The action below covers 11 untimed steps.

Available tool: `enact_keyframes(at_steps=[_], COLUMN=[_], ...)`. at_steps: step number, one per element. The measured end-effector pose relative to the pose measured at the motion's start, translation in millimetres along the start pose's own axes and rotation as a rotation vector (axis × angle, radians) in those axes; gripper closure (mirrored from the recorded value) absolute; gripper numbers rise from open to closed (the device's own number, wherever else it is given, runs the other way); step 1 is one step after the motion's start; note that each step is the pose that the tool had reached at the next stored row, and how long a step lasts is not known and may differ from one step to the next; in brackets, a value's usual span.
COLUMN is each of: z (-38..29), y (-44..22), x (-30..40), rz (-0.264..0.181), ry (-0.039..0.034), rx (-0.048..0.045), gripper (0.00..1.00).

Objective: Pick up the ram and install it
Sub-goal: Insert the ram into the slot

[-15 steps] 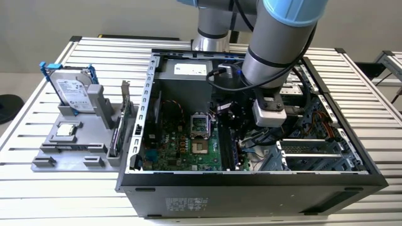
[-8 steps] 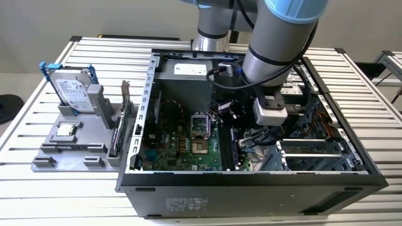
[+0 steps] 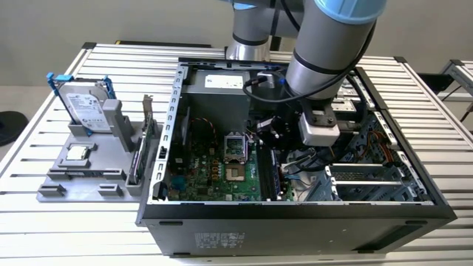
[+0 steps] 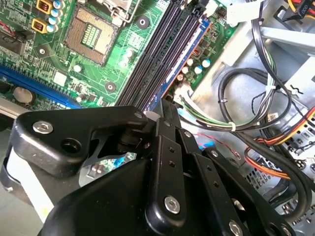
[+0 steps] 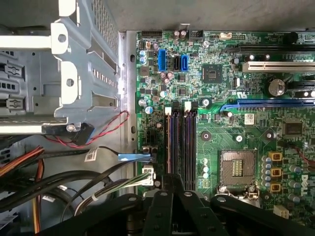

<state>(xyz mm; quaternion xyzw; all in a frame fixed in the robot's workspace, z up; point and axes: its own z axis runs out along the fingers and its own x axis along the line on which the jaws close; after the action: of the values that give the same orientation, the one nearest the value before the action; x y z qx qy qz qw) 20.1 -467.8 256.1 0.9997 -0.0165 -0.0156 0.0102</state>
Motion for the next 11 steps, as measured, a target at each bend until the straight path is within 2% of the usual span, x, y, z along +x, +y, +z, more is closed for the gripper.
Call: enact_keyframes(at_steps=[11], z=[-5.6], y=[0.1], x=[-0.2], rz=[-0.001], ry=[0.0000], rx=[-0.0001], gripper=[1.00])
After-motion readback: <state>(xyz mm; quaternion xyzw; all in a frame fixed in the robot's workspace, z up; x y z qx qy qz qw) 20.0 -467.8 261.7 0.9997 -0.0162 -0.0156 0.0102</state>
